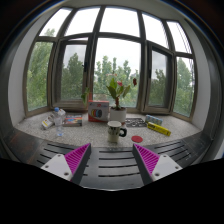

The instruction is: Pour water

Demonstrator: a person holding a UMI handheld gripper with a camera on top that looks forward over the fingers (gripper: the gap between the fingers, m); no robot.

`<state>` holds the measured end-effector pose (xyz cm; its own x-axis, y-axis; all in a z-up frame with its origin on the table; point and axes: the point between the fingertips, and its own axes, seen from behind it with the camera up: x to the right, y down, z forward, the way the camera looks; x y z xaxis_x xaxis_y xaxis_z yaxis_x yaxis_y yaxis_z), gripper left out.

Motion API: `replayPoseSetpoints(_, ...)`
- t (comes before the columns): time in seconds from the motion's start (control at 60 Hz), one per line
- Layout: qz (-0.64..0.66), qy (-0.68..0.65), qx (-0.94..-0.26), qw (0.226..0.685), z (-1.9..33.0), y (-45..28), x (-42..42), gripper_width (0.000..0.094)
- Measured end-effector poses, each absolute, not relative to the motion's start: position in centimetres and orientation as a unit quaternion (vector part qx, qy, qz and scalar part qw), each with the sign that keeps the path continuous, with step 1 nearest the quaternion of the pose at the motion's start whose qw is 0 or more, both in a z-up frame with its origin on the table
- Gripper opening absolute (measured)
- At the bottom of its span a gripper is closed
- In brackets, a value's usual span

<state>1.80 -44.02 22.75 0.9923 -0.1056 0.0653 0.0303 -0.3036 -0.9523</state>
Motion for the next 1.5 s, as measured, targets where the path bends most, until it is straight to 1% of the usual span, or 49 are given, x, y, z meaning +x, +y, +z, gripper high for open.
replayPoseSetpoints(0.133, -0.065, 0.019, -0.811, 0.581, 21.3, -43.3, 1.5, 0.0857)
replayPoseSetpoints(0.267, -0.065, 0.016, -0.819, 0.570, 17.8, -41.7, 0.3, 0.0855)
replayPoseSetpoints(0.383, -0.067, 0.012, -0.827, 0.558, 14.1, -40.7, -2.0, 0.0862)
replayPoseSetpoints(0.517, -0.058, 0.012, -0.830, 0.555, 11.0, -38.5, -6.9, 0.0864)
replayPoseSetpoints(0.65, -0.034, 0.006, -0.837, 0.546, 8.7, -33.6, -14.4, 0.0867)
replayPoseSetpoints(0.717, -0.010, 0.002, -0.835, 0.551, 8.4, -30.3, -18.6, 0.0857)
replayPoseSetpoints(0.917, 0.008, -0.034, -0.803, 0.595, 9.6, -18.3, -28.0, 0.0854)
replayPoseSetpoints(1.083, 0.026, -0.034, -0.794, 0.606, 10.0, -8.8, -32.1, 0.0850)
replayPoseSetpoints(1.217, 0.024, -0.032, -0.784, 0.619, 9.3, -2.7, -33.7, 0.0807)
replayPoseSetpoints(1.283, 0.022, -0.040, -0.783, 0.621, 8.5, -0.7, -34.7, 0.0760)
replayPoseSetpoints(1.317, 0.017, -0.046, -0.779, 0.626, 8.3, 0.0, -34.7, 0.0696)
replayPoseSetpoints(1.333, 0.013, -0.049, -0.778, 0.626, 8.2, 0.4, -34.8, 0.0650)
replayPoseSetpoints(1.367, 0.005, -0.053, -0.776, 0.629, 8.0, 0.8, -34.8, 0.0526)
replayPoseSetpoints(1.383, 0.001, -0.053, -0.773, 0.633, 8.2, 0.9, -34.7, 0.0494)
replayPoseSetpoints(1.417, 0.003, -0.050, -0.769, 0.638, 8.4, 1.0, -34.8, 0.0475)
replayPoseSetpoints(1.5, 0.007, -0.030, -0.768, 0.639, 8.4, 0.9, -34.4, 0.0368)
